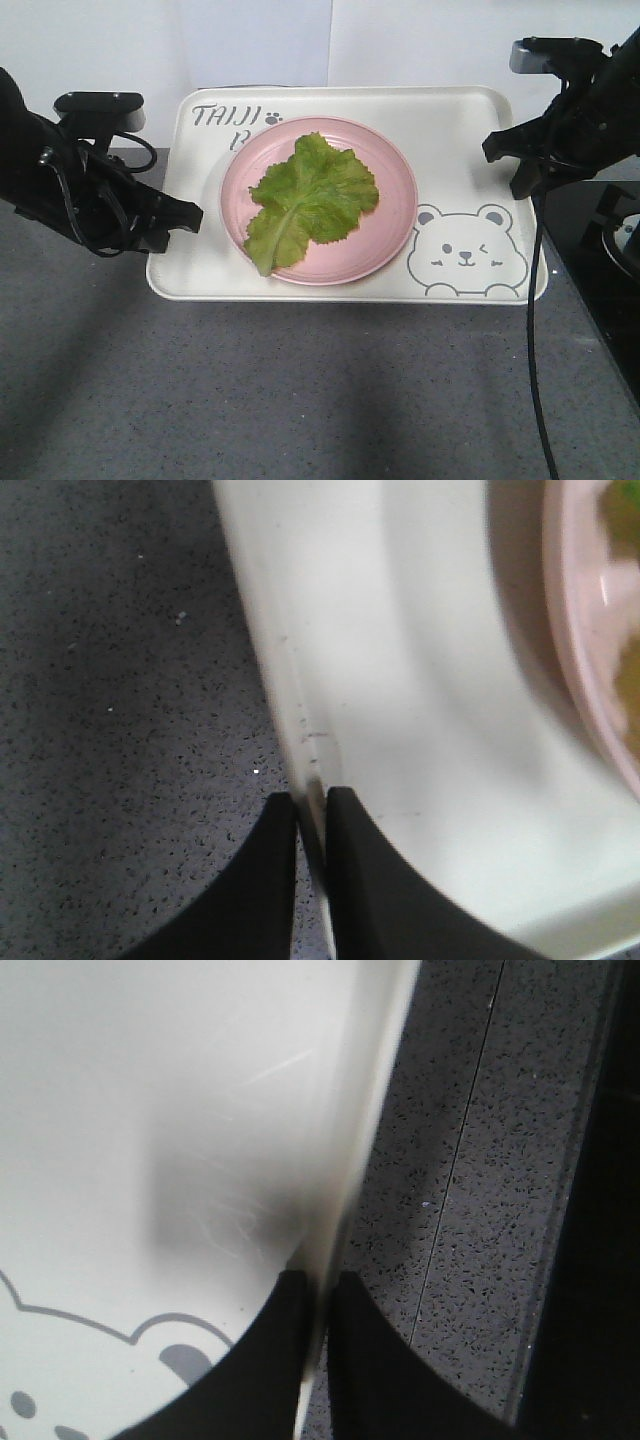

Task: Transfer vegetables to tray and serve

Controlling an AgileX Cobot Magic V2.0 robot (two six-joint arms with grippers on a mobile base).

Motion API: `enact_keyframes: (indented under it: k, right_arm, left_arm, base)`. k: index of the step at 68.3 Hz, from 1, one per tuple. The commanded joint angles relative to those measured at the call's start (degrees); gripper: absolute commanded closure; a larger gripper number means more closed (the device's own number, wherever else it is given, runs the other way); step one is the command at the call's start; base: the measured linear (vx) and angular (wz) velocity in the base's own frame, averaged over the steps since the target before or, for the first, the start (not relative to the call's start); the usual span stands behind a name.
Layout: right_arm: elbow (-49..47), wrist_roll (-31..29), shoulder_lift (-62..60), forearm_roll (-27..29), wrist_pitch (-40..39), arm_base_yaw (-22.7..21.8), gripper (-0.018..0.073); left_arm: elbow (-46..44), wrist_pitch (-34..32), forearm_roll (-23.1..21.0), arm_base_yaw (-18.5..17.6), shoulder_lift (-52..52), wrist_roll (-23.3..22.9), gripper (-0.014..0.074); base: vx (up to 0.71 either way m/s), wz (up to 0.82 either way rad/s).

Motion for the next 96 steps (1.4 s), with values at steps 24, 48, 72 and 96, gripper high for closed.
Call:
enact_keyframes:
  k: [24, 48, 72, 96]
  right_arm:
    - [-1.6, -5.7, 0.1, 10.2, 0.8, 0.6, 0.0565]
    - [-1.6, -8.0, 8.5, 11.1, 1.6, 0.6, 0.0565]
    - [-1.6, -8.5, 12.5, 10.5, 1.9, 0.6, 0.0559]
    - [-1.6, -8.9, 12.5, 10.4, 1.9, 0.6, 0.0501]
  left_arm:
    - [-1.8, -6.1, 1.0, -1.0, -1.8, 0.9, 0.0602]
    - [-1.8, -3.6, 1.4, -0.9, 4.7, 0.9, 0.0602]
    - [-1.8, -1.6, 2.5, -0.9, 11.3, 1.0, 0.0602]
    - [-1.8, 1.2, 3.4, -0.9, 13.4, 1.1, 0.06]
  base:
    - [0.0, 0.0]
    - [0.0, 0.0]
    - [0.0, 0.0]
    - [0.0, 0.0]
